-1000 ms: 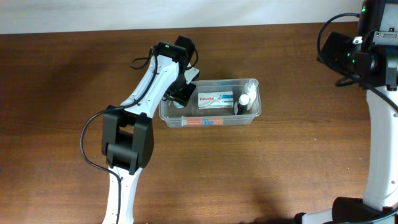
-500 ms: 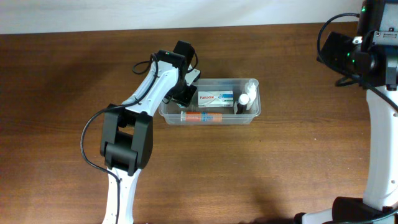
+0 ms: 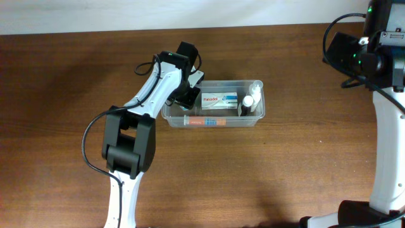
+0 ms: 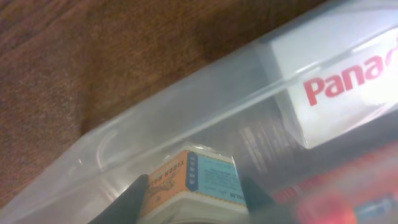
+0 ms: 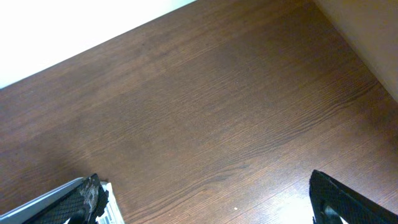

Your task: Pack container

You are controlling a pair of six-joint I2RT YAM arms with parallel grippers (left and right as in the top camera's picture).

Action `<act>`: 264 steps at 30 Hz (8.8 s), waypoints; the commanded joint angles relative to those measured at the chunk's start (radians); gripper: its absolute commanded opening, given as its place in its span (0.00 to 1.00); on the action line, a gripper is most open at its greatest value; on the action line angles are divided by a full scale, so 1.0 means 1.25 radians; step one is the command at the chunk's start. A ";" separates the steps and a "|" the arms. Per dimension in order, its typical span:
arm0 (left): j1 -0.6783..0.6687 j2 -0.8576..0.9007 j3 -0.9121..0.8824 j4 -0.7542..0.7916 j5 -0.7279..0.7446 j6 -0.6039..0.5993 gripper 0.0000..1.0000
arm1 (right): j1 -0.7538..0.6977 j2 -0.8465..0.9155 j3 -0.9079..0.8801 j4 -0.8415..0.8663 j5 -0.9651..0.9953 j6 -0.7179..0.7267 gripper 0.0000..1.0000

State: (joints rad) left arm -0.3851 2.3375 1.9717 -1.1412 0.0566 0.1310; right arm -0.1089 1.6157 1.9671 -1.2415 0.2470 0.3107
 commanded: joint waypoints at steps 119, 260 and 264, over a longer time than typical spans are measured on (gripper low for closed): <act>-0.003 0.003 0.106 -0.130 0.034 0.654 0.41 | -0.003 -0.001 0.012 0.002 0.016 0.000 0.98; 0.148 -0.556 0.436 -0.437 -0.237 0.116 0.99 | -0.003 -0.001 0.012 0.002 0.016 0.001 0.98; 0.148 -0.627 0.434 -0.437 -0.177 0.117 0.99 | -0.003 -0.001 0.012 0.002 0.016 0.000 0.98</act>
State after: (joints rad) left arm -0.2024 1.6493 2.5095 -1.6840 -0.2157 0.2909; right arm -0.1089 1.6157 1.9671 -1.2415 0.2474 0.3103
